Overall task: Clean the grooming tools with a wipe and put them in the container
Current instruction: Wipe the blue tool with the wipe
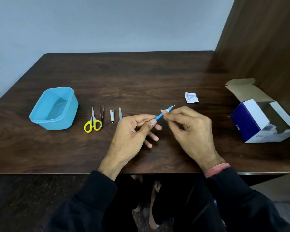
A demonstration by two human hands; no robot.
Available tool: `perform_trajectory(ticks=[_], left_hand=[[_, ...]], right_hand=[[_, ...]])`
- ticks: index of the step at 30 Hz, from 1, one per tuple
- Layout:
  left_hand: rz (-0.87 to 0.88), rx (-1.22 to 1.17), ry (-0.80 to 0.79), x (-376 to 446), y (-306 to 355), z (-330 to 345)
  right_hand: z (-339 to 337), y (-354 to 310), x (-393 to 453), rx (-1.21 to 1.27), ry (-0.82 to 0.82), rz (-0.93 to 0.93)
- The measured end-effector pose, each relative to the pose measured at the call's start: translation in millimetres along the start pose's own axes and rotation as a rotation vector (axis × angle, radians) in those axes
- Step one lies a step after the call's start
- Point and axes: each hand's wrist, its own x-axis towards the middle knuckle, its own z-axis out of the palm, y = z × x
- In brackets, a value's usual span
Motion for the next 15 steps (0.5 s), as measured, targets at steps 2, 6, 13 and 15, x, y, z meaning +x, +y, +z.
perform_trajectory(ticks=[2,6,13,15], left_hand=[[0.002,-0.001,0.003,0.3,0.4,0.4],[0.001,-0.011,0.012,-0.6,2.1,0.8],[0.0,-0.023,0.012,0.3,1.6,0.3],[0.002,-0.019,0.011,0.2,1.4,-0.2]], right_hand=[[0.7,-0.4,-0.4,-0.002,-0.02,-0.015],[-0.3,1.6,1.8,-0.019,0.035,0.03],[-3.3,-1.2,2.5,-0.03,0.05,0.022],[-2.8,-2.6,1.2,-0.001,0.003,-0.012]])
